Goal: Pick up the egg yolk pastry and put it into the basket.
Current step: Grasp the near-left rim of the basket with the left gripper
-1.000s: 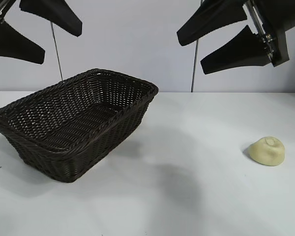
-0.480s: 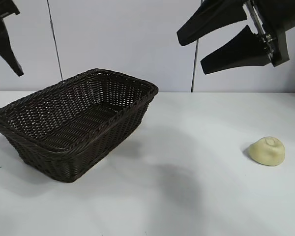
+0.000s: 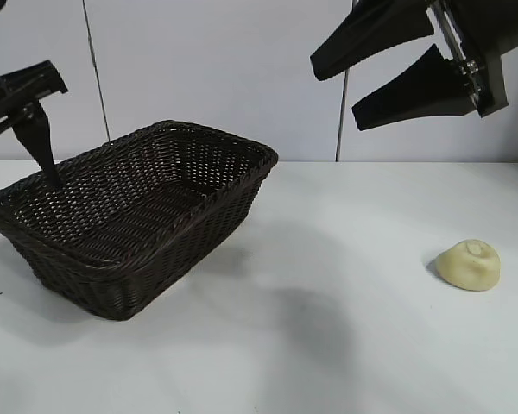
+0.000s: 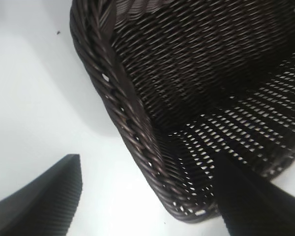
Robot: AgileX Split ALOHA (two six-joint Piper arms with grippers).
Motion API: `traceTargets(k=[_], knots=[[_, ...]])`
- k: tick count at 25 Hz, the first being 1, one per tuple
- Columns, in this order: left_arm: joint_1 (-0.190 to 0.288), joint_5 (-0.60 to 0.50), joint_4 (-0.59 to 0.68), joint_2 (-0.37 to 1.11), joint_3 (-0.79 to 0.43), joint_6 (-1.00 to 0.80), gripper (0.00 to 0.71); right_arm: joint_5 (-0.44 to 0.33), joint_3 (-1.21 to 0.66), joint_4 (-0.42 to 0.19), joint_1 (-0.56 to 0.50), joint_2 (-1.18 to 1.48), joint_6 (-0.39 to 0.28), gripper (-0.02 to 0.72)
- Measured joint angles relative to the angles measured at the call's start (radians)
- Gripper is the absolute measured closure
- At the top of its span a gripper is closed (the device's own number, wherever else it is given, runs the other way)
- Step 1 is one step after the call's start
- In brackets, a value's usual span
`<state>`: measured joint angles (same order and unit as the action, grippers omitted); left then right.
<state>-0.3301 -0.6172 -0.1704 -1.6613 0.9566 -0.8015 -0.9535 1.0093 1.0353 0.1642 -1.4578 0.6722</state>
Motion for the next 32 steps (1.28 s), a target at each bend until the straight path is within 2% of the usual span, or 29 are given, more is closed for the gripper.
traceTargets(k=[6,12,13,15,17,20,28,32], knots=[[0.0,0.084,-0.085,-0.112,0.002,-0.001,0.172,-0.001,0.0,0.0,0.0,0.0,-0.001,0.248],[0.0,0.126,-0.114,-0.17,0.005,-0.002,0.177,-0.016,0.0,0.0,0.0,0.0,-0.001,0.248],[0.0,0.126,-0.116,-0.171,0.005,-0.002,0.199,-0.019,0.0,0.0,0.0,0.0,-0.001,0.248],[0.0,0.127,-0.117,-0.171,0.005,-0.003,0.287,-0.021,0.0,0.0,0.0,0.0,-0.002,0.248],[0.0,0.125,-0.118,-0.171,0.005,-0.005,0.43,-0.022,0.0,0.0,0.0,0.0,-0.002,0.248],[0.001,0.133,-0.137,-0.172,0.005,-0.035,0.603,-0.023,0.0,0.0,0.0,0.0,-0.002,0.248],[0.002,0.071,-0.136,-0.161,0.036,-0.034,0.609,-0.024,0.0,0.0,0.0,0.0,-0.002,0.248],[0.036,-0.01,-0.133,-0.144,0.09,0.044,0.609,-0.024,0.0,-0.001,0.0,0.0,-0.002,0.248]])
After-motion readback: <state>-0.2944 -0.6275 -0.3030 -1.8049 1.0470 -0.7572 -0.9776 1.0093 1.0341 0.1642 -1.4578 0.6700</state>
